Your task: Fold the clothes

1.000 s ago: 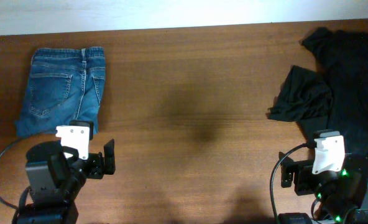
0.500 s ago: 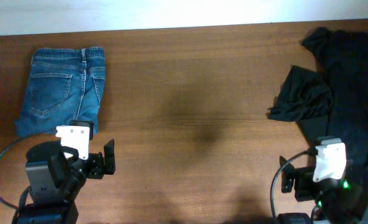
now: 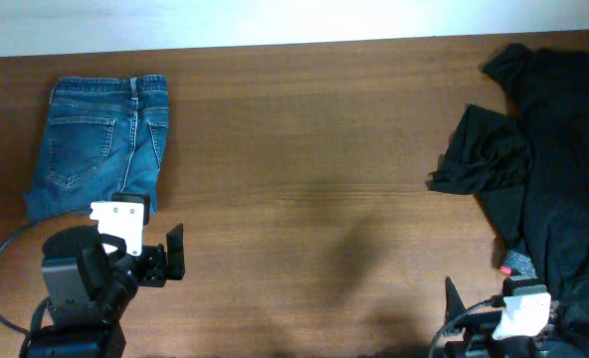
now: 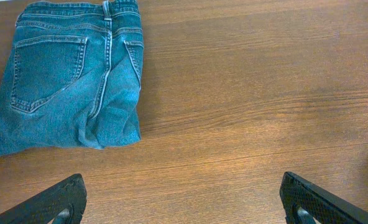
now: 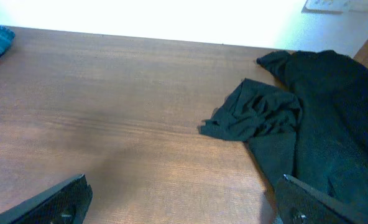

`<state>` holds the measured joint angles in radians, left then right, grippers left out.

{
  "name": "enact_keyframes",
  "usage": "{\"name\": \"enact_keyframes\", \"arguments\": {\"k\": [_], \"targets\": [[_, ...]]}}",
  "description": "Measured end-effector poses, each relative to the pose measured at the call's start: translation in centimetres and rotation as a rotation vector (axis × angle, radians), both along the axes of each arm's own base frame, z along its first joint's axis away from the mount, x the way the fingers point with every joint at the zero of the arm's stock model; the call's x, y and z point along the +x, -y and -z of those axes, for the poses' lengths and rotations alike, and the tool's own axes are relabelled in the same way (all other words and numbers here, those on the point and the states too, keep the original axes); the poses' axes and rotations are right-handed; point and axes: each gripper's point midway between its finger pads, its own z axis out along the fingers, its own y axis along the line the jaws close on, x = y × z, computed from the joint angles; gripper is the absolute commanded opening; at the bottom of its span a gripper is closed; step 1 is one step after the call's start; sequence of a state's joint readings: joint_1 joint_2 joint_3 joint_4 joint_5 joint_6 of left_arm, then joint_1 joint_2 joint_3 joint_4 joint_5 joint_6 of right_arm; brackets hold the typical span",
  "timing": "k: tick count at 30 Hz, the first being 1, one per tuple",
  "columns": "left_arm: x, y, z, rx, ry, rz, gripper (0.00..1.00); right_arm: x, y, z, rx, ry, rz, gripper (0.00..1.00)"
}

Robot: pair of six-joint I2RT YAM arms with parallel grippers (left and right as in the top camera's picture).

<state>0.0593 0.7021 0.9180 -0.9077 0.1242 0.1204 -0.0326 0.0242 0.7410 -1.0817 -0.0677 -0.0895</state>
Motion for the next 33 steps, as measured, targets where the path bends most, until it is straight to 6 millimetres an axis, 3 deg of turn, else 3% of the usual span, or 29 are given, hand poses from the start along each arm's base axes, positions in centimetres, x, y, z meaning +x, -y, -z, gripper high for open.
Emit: {"name": "enact_keyframes", "arguments": {"k": [3, 9, 16, 22, 26, 33], "targets": [[0.0, 0.0, 0.0, 0.0, 0.0, 0.0, 0.99, 2.3, 0.1, 1.2, -0.001, 0.03, 0.0, 0.99], [0.0, 0.0, 0.1, 0.0, -0.002, 0.0, 0.99, 6.7, 0.2, 1.1, -0.006, 0.186, 0.0, 0.99], [0.0, 0.0, 0.1, 0.0, -0.002, 0.0, 0.99, 10.1, 0.3, 2.6, -0.012, 0.333, 0.0, 0.99], [0.0, 0.0, 0.1, 0.0, -0.002, 0.0, 0.99, 11.3, 0.9, 3.5, -0.023, 0.439, 0.031, 0.99], [0.0, 0.0, 0.1, 0.0, -0.002, 0.0, 0.99, 11.5, 1.3, 7.8, -0.071, 0.295, 0.041, 0.98], [0.0, 0.0, 0.1, 0.0, -0.003, 0.0, 0.99, 11.5, 1.4, 8.1, -0.096, 0.287, 0.039, 0.99]]}}
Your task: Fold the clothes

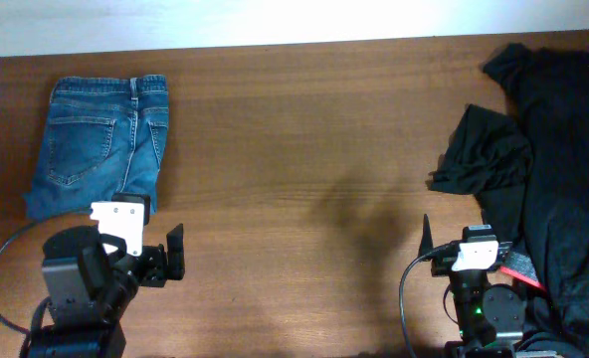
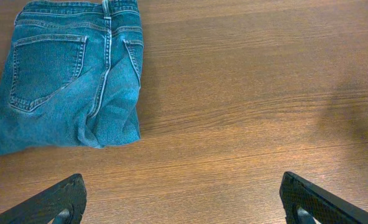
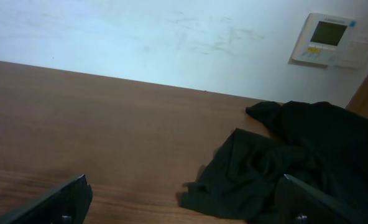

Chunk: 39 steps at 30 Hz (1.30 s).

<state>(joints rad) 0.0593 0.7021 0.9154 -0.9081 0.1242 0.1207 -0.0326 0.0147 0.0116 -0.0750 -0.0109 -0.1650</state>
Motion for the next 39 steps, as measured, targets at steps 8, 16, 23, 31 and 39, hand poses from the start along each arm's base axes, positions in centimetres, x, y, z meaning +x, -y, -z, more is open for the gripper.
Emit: {"name": "enact_keyframes", "arguments": {"k": [8, 16, 23, 31, 39], "targets": [[0.0, 0.0, 0.0, 0.0, 0.0, 0.0, 0.99, 0.0, 0.0, 0.0, -0.004, 0.0, 0.0, 0.99], [0.0, 0.0, 0.0, 0.0, 0.0, 0.0, 0.99, 0.0, 0.0, 0.0, -0.004, 0.0, 0.0, 0.99], [0.0, -0.01, 0.0, 0.0, 0.0, 0.0, 0.99, 0.0, 0.0, 0.0, -0.004, 0.0, 0.0, 0.99], [0.0, 0.0, 0.0, 0.0, 0.0, 0.0, 0.99, 0.0, 0.0, 0.0, -0.004, 0.0, 0.0, 0.99], [-0.46, 0.01, -0.24, 0.003, 0.023, 0.0, 0.99, 0.0, 0.0, 0.0, -0.005, 0.0, 0.0, 0.99]]}}
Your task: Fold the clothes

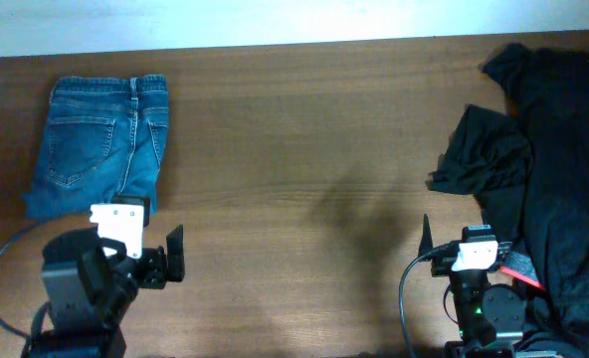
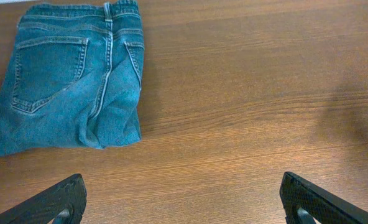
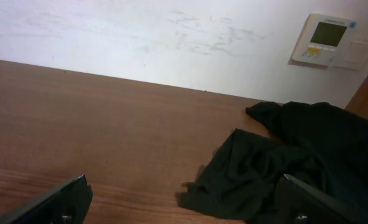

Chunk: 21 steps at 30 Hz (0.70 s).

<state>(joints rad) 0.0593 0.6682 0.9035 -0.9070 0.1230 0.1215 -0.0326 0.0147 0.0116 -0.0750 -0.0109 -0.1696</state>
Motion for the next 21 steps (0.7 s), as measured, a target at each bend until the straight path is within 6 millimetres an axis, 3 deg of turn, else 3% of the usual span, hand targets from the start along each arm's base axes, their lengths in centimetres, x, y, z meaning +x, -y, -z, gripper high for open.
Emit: {"name": "enact_keyframes", "arguments": {"k": [4, 7, 12, 21], "targets": [[-1.2, -0.1, 0.8, 0.015, 0.032, -0.006, 0.99, 0.0, 0.0, 0.0, 0.0, 0.0, 0.0, 0.99], [-2.0, -0.2, 2.9, 0.024, 0.051, -0.011, 0.99, 0.0, 0.0, 0.0, 0.001, 0.0, 0.0, 0.99], [-1.1, -0.4, 4.9, 0.037, 0.206, -0.015, 0.99, 0.0, 0.0, 0.0, 0.0, 0.0, 0.0, 0.99], [0.2, -0.5, 5.3, 0.053, 0.505, -0.019, 0.99, 0.0, 0.0, 0.0, 0.0, 0.0, 0.0, 0.99]]}}
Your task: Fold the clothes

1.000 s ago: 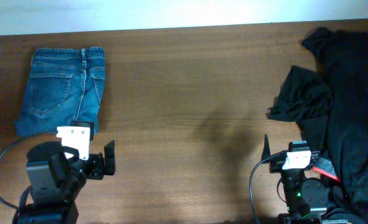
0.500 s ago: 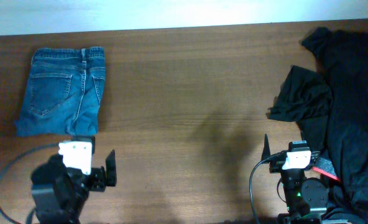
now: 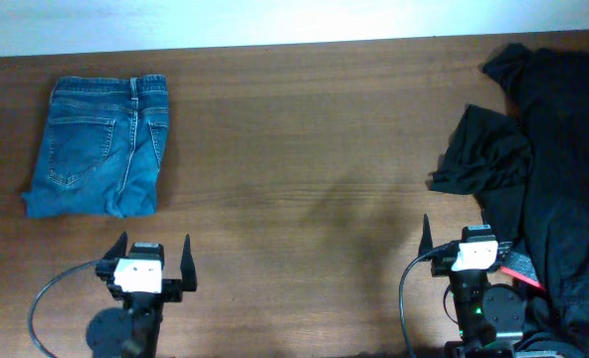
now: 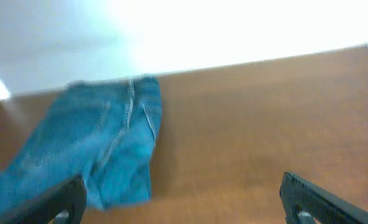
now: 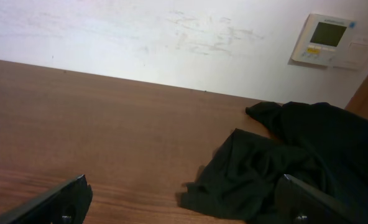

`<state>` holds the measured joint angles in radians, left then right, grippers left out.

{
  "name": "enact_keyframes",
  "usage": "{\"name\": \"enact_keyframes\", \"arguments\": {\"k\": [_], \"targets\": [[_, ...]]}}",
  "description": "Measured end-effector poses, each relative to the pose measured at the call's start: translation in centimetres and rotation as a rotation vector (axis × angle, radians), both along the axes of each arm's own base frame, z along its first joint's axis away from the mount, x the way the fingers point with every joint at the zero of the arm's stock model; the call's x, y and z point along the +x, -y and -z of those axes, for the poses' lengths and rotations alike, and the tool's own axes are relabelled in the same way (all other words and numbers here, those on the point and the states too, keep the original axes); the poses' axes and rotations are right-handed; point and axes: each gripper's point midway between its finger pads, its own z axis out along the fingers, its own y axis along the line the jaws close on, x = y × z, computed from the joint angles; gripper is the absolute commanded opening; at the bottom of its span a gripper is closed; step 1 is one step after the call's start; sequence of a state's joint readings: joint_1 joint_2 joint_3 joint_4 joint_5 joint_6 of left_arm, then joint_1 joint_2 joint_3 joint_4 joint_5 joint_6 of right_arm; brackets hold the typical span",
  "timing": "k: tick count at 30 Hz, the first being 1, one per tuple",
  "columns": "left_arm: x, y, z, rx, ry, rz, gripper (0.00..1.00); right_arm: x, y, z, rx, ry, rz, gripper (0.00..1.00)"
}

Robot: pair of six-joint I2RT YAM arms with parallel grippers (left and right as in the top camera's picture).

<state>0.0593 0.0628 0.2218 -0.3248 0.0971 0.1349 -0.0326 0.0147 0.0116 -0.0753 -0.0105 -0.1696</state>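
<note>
Folded blue jeans (image 3: 96, 146) lie at the table's far left; the left wrist view shows the jeans (image 4: 103, 143) blurred. A rumpled pile of black clothes (image 3: 548, 149) covers the right end, its nearest crumpled black garment (image 5: 265, 168) ahead and right of my right gripper. My left gripper (image 3: 150, 249) stands open near the front edge, below the jeans and apart from them. My right gripper (image 3: 471, 237) is open at the front right, beside the black pile, with nothing between its fingers (image 5: 53, 202).
The brown wooden table (image 3: 304, 149) stretches between the two heaps. A small red item (image 3: 520, 267) lies by the right arm's base at the edge of the black cloth. Behind the table is a white wall with a thermostat (image 5: 330, 40).
My left arm has moved from just beside the jeans' near edge, looking down, to a low spot at the front edge, now looking level across the table. The right arm is unchanged.
At first my left gripper hung open by the jeans and my right sat low in the front right corner. Then the right gripper stood further in, facing the wall, and stayed. Now the left arm is low at the front edge. Neither garment heap has moved.
</note>
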Motion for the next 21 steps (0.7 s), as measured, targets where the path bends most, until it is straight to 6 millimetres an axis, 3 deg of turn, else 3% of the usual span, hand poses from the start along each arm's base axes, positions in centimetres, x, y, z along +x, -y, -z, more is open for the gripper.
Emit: {"name": "enact_keyframes", "arguments": {"k": [8, 10, 14, 21], "targets": [[1.1, -0.1, -1.5, 0.032, 0.211, 0.001, 0.99, 0.0, 0.0, 0.0, 0.0, 0.0, 0.0, 0.99], [1.3, -0.1, -0.9, 0.037, 0.21, 0.001, 0.99, 0.0, 0.0, 0.0, 0.001, 0.0, 0.0, 0.99], [1.5, -0.1, 2.5, 0.036, 0.102, 0.003, 0.99, 0.0, 0.0, 0.0, 0.0, 0.0, 0.0, 0.99], [1.5, -0.1, 2.7, 0.036, 0.098, 0.003, 0.99, 0.0, 0.0, 0.0, 0.0, 0.0, 0.0, 0.99]]}}
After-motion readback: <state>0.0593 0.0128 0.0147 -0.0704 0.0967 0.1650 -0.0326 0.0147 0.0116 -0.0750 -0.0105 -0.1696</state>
